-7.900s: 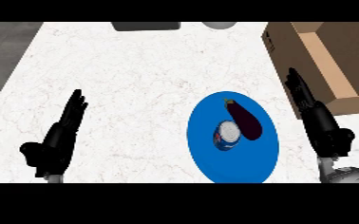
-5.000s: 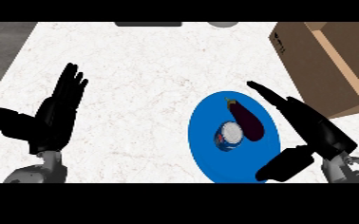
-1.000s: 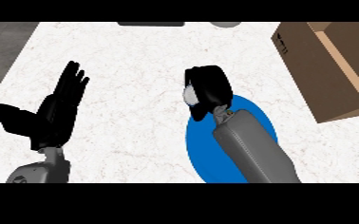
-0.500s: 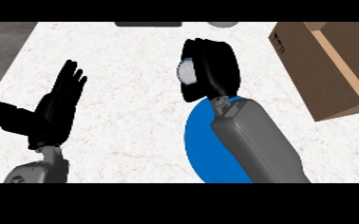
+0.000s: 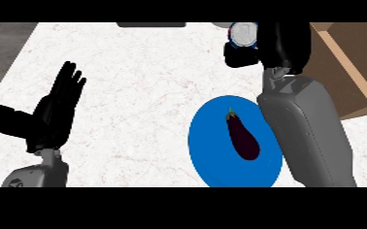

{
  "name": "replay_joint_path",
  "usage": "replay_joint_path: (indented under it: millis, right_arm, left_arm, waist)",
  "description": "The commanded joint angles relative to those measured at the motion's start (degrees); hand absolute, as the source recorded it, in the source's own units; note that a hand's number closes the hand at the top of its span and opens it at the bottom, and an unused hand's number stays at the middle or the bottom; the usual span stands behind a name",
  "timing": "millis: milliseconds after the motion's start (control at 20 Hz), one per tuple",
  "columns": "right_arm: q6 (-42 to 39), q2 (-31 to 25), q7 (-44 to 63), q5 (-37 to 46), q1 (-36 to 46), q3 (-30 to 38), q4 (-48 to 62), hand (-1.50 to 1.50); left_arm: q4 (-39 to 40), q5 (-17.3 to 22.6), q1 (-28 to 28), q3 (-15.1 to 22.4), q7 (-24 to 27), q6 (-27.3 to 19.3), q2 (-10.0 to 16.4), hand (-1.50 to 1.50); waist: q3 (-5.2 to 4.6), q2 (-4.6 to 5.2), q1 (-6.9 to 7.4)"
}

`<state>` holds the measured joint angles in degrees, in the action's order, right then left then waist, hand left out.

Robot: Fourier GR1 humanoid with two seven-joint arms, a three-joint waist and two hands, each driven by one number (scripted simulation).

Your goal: Pick the can from the plate and place it in the cardboard box

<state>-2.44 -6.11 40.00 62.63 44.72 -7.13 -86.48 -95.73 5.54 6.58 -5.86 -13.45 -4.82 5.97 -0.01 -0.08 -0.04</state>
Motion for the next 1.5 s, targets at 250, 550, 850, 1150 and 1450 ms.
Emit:
replay_joint_path:
  millis: [250, 550, 850, 1150, 1450]
  right_arm:
    - [2.73, -8.36, -7.75, -4.72, 1.22, 12.36, 10.12, 1.50]
    - [8.00, -16.17, -13.38, -0.21, 1.88, 15.12, 21.31, 1.50]
    - [17.11, -17.72, -20.82, 1.06, 4.29, 17.09, 37.37, 1.50]
    - [11.17, -23.03, -24.71, 3.99, 6.00, 15.39, 48.96, 1.50]
    - [0.19, -25.78, -24.83, 2.20, 7.80, 17.27, 59.29, -1.50]
  left_arm:
    - [1.89, 1.16, 4.08, -1.26, -2.16, 0.71, 1.27, 0.00]
    - [-1.73, -0.50, -0.16, 1.83, -0.86, 0.12, -1.11, 0.00]
    - [-1.61, -1.50, -0.16, 2.03, -1.03, -0.82, -1.42, 0.00]
    - [-1.01, -0.30, -0.86, 1.85, 0.80, 0.92, -1.31, 0.00]
    - [-0.29, -0.22, 2.10, 2.34, -1.38, 0.75, -1.27, 0.00]
  waist:
    - [0.01, 0.29, 0.25]
    - [0.03, 0.36, 0.83]
    - [0.05, 0.53, 1.39]
    - [0.01, 0.68, 1.85]
    - [0.11, 1.32, 2.74]
